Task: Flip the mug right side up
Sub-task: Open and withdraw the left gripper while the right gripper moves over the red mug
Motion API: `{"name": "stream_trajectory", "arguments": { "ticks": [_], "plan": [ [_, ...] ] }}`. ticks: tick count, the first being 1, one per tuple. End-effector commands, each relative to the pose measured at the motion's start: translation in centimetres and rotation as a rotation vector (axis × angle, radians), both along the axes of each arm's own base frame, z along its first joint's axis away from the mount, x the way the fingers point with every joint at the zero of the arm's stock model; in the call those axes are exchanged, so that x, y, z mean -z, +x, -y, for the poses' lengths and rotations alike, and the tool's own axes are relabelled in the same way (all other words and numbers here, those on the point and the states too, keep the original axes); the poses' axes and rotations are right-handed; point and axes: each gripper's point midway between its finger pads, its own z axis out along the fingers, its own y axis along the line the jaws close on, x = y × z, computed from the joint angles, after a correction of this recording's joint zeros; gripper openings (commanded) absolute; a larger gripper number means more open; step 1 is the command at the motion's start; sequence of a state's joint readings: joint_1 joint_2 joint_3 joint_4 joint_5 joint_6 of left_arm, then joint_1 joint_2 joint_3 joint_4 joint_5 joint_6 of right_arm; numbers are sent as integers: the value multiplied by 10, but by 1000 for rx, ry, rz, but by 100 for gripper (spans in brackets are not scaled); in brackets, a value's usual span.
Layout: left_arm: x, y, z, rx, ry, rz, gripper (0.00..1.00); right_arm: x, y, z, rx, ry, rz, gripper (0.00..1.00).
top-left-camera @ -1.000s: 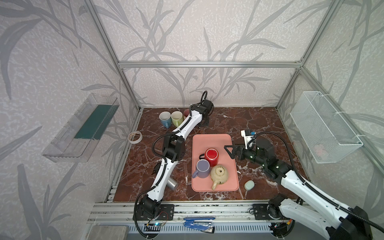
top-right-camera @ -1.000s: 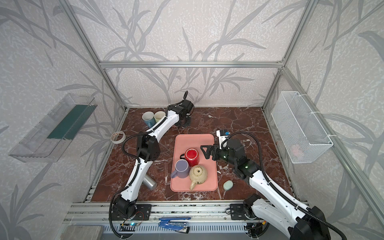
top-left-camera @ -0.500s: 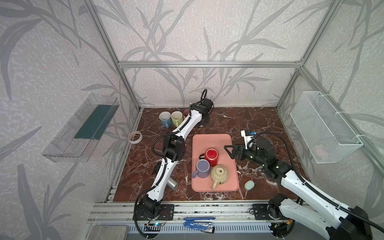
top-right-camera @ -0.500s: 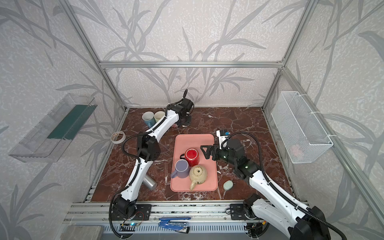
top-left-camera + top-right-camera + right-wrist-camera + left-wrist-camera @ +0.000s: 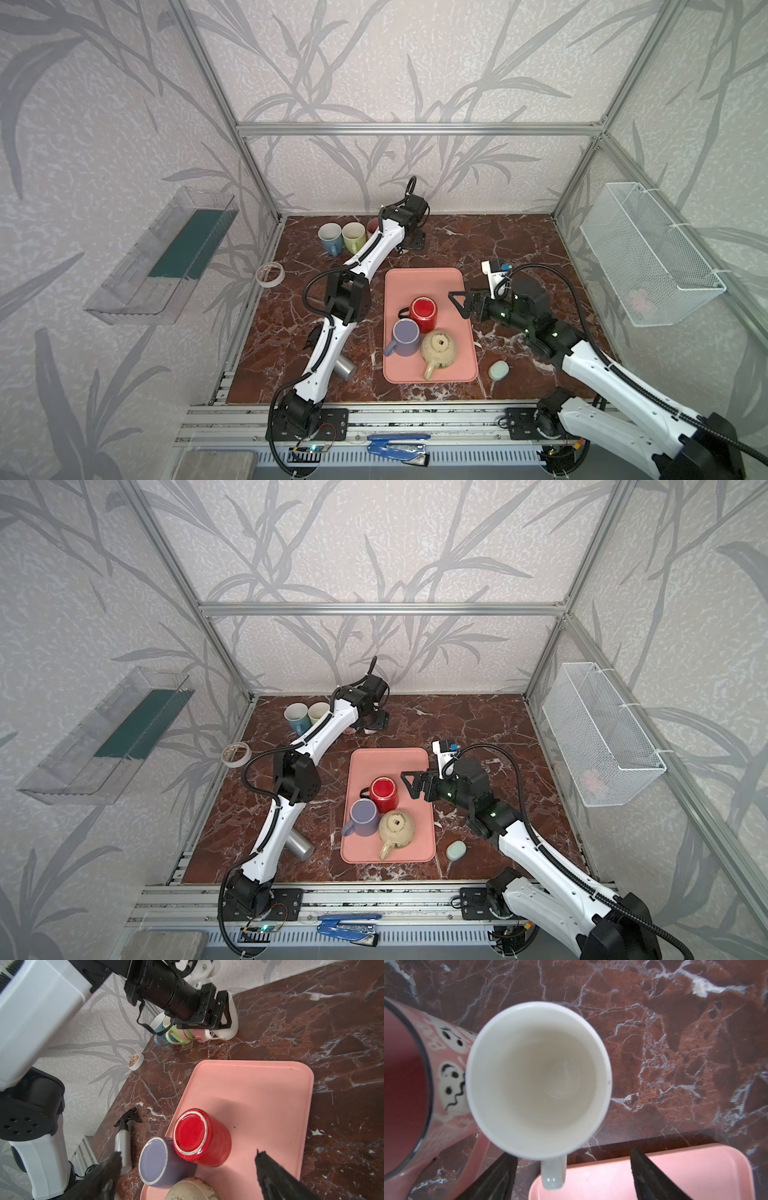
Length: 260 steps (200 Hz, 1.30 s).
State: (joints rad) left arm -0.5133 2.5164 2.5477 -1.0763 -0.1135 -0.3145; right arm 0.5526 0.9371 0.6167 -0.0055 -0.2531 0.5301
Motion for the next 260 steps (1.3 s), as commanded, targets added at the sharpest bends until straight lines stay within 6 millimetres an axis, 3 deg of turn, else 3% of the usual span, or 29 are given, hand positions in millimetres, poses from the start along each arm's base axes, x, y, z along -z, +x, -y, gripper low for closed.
{"name": "stream_trajectory", "arguments": {
  "ticks": [1,42,94,129,167,204,237,260],
  "plan": [
    [-75,-20,6,41,-41,91,87,-10,1,0,-2,-55,27,99],
    [-130,-65,5,70,-79,126,91,3,-6,5,19,-209,-4,98],
    [-160,-134,-14,91,-176,233,91,8,-36,8,-17,-371,-22,98],
    [-152,-180,-46,67,-200,234,91,19,-48,1,-73,-489,-58,97],
    [-133,-219,-76,41,-206,227,91,35,-45,-11,-86,-524,-107,97],
    [-112,-242,-97,2,-212,233,91,48,-30,-26,-76,-538,-112,97],
    [-89,-258,-104,-23,-250,216,91,60,-21,-41,-91,-548,-141,97],
    [-83,-266,-107,-19,-250,196,91,72,-17,-48,-100,-564,-167,97]
  ]
}}
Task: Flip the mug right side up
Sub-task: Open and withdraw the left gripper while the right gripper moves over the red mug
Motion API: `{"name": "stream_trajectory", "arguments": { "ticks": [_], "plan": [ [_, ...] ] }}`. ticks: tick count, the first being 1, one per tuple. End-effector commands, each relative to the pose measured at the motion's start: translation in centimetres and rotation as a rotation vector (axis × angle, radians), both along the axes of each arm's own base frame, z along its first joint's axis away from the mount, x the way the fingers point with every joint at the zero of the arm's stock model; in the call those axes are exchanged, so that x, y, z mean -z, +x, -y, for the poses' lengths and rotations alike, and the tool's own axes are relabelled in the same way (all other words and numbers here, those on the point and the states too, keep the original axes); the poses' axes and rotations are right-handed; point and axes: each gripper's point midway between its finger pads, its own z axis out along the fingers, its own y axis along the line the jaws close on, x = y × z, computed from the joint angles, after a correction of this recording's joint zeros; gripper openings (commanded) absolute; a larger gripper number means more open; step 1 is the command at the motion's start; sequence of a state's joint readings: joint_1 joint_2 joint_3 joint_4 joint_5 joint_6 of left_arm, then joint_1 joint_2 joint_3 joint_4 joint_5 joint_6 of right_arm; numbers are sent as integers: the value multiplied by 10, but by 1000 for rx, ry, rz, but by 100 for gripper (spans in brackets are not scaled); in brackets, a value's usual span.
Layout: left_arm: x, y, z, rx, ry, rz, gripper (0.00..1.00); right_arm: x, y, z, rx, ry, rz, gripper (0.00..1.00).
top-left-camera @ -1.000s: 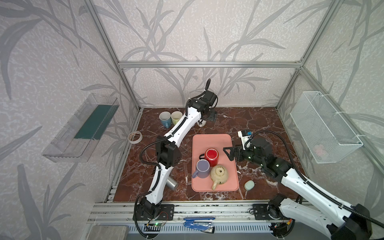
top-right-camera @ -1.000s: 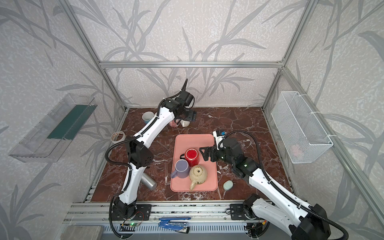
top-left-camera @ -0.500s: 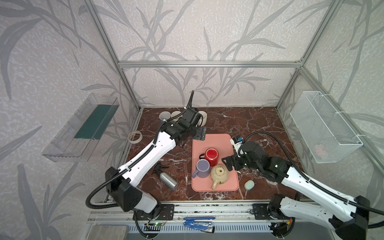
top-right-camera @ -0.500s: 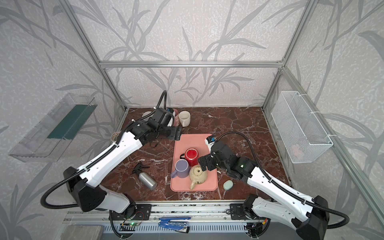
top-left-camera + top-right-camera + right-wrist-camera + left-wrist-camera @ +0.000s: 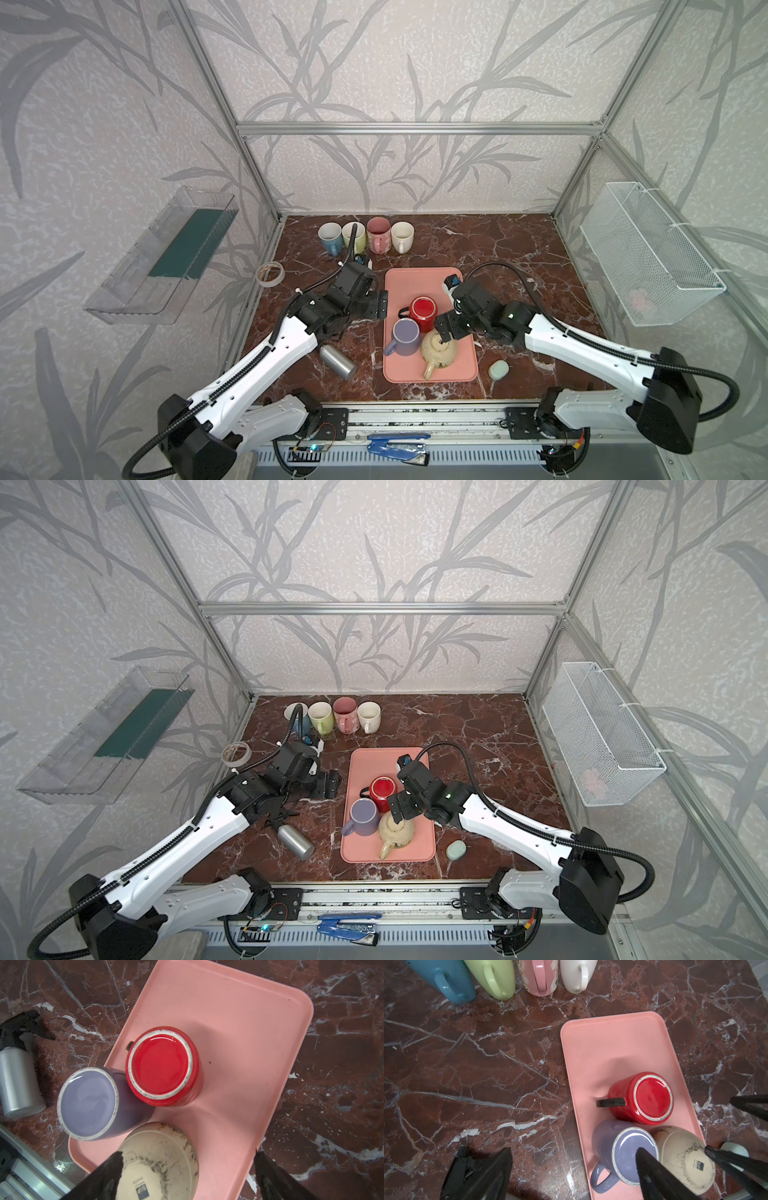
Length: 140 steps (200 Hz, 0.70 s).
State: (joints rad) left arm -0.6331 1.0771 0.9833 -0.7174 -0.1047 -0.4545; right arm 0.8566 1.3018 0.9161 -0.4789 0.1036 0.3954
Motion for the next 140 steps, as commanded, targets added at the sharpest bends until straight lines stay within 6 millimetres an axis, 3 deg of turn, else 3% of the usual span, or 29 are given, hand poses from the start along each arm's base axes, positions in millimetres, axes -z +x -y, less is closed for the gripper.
{"name": "stream_trajectory", "arguments": {
  "ticks": [1,90,140],
  "plan": [
    [-5,-1,-1,-24,-43,20,91,-6,8,-14,-2,28,13,97],
    [-6,-10,-11,-15,-1,16,91,22,24,-36,4,13,-23,95],
    [-6,-9,-13,-16,17,14,91,34,39,-34,25,-44,-5,95]
  ]
}}
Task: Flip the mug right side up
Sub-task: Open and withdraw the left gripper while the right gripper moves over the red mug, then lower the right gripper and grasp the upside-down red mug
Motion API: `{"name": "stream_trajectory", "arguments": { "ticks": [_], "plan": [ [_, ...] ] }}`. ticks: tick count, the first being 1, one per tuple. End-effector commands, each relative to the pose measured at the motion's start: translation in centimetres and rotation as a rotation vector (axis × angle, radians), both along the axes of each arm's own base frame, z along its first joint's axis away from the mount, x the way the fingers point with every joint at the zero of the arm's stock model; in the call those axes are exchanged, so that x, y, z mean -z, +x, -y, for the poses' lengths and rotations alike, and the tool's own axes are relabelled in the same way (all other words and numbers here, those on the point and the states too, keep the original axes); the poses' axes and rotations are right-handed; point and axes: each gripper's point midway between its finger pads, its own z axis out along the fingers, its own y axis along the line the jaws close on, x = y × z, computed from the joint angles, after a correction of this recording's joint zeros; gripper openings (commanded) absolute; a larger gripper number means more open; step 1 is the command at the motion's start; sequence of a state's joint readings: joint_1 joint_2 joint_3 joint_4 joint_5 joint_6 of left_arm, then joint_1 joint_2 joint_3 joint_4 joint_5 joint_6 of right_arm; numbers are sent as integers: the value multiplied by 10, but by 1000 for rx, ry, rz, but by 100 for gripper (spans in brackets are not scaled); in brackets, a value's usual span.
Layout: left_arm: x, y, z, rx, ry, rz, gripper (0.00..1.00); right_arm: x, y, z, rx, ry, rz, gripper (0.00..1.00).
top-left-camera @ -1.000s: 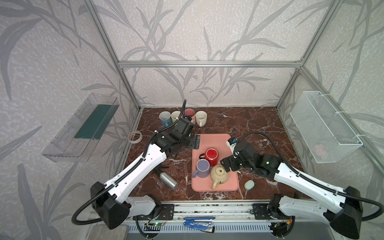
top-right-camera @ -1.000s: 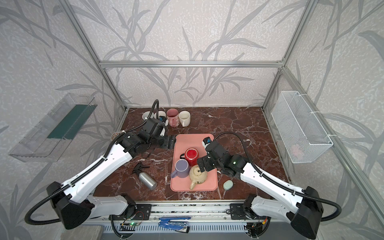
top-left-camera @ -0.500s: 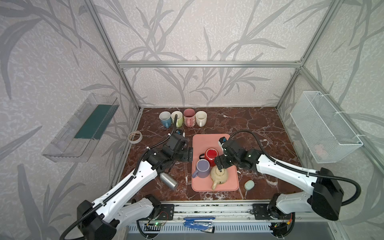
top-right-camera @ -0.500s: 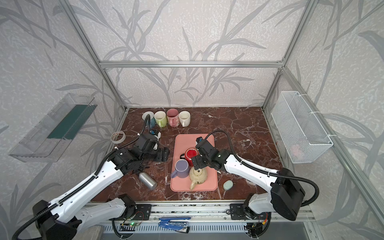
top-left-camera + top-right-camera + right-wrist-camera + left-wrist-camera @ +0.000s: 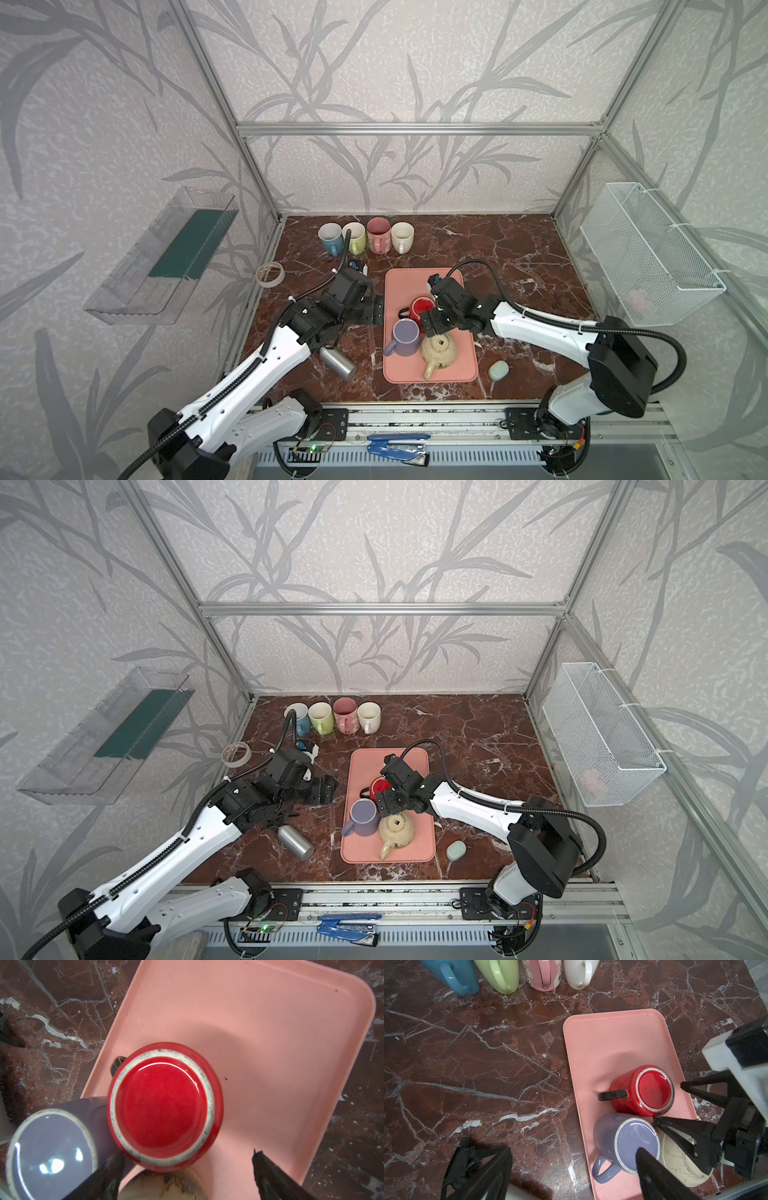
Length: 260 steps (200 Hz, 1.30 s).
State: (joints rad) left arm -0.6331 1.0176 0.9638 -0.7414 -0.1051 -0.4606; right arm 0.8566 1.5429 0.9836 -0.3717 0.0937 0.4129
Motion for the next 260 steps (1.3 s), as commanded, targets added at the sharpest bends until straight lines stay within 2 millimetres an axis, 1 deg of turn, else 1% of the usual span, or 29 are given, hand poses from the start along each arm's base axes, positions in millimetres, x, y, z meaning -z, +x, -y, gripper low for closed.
{"name": "stream_trajectory", "arguments": {
  "ticks": [1,39,69,87,128,150,169,182,199,213,230,241,260],
  "plan": [
    [-2,1,-6,-11,30,2,91,-8,16,-3,17,-9,51,95],
    [5,8,2,-6,31,-15,91,-4,33,6,50,-4,39,94],
    [11,17,16,13,2,-27,91,0,43,13,71,4,21,94],
    [14,25,26,33,-8,-29,89,3,46,19,80,18,-1,94],
    [26,45,48,72,7,-59,85,8,55,43,136,60,-31,93],
    [35,56,59,100,43,-72,82,6,63,53,180,154,-47,93],
    [48,66,72,139,69,-72,76,2,70,57,202,235,-54,92],
    [54,71,85,172,74,-72,68,0,72,61,217,257,-52,92],
    [61,78,98,215,99,-69,57,-4,71,64,222,279,-50,92],
    [67,84,105,249,127,-71,50,-9,68,67,225,293,-38,92],
    [76,86,110,300,159,-88,46,-17,61,65,212,344,-26,92],
    [81,86,114,330,160,-96,46,-23,57,63,200,383,-12,91],
    [85,86,124,378,137,-98,46,-34,54,62,188,435,31,91]
  ]
}}
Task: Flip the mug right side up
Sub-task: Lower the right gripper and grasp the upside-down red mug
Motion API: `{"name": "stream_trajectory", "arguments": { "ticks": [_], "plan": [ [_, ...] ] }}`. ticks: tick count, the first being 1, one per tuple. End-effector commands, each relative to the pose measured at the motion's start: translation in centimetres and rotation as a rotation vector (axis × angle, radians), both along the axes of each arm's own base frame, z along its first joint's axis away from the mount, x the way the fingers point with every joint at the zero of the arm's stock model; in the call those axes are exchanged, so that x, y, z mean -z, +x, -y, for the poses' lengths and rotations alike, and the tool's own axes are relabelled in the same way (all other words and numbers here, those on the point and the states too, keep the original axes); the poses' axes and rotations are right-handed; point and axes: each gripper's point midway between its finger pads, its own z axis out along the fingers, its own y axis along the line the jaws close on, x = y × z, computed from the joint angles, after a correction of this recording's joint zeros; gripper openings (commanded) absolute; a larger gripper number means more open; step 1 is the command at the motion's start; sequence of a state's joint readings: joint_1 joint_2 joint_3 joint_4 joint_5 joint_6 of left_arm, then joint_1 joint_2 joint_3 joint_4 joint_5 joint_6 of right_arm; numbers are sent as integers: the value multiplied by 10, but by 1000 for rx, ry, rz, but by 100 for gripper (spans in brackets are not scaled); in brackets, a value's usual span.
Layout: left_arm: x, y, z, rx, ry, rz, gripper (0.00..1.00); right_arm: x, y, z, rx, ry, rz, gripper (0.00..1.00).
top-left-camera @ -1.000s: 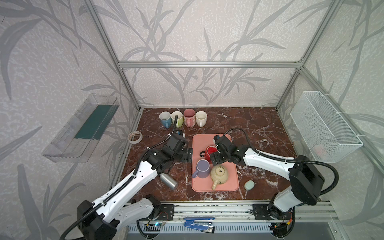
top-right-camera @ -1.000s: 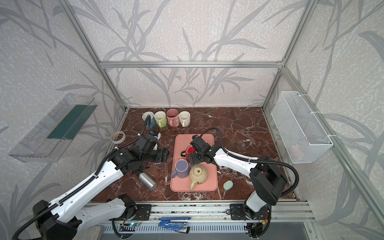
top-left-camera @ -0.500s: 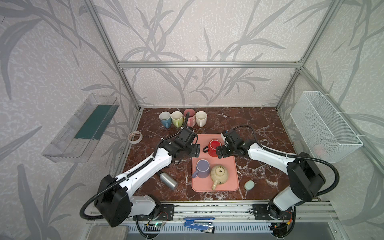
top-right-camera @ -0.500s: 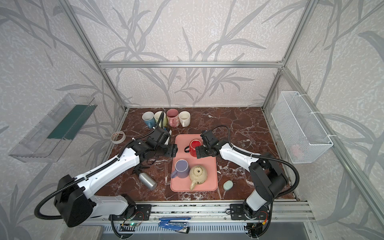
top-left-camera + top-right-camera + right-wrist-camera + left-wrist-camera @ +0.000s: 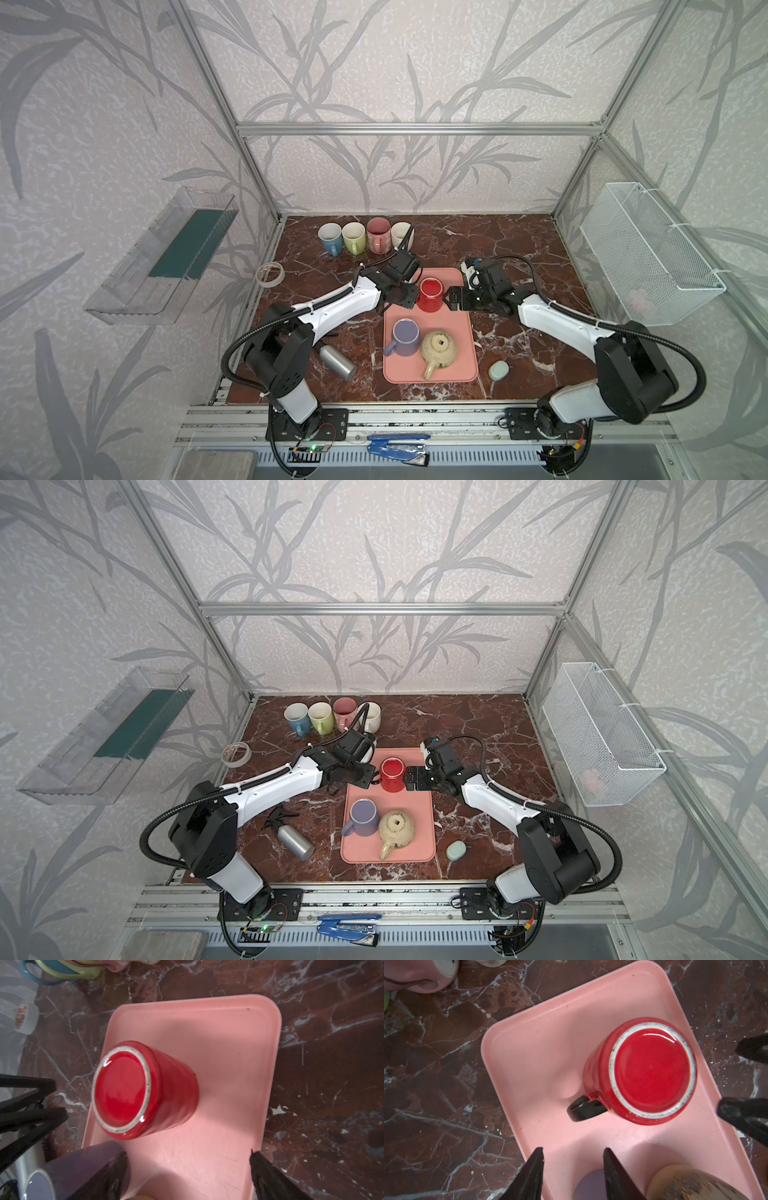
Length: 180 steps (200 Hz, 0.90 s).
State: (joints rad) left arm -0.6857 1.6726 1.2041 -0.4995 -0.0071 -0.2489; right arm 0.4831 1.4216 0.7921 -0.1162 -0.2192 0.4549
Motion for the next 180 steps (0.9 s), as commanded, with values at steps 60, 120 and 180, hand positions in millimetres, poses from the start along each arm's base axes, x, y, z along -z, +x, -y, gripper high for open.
{"name": "stream_trajectory", "arguments": {
  "ticks": [60,120,180],
  "plan": [
    [-2,9,30,210,-7,17,52,-52,-10,-8,-38,165,155,90],
    [18,11,38,271,25,-36,50,-73,-18,-8,-51,210,207,89],
    [23,12,56,325,-31,-45,48,-78,-21,-8,-57,226,222,88]
  ]
}}
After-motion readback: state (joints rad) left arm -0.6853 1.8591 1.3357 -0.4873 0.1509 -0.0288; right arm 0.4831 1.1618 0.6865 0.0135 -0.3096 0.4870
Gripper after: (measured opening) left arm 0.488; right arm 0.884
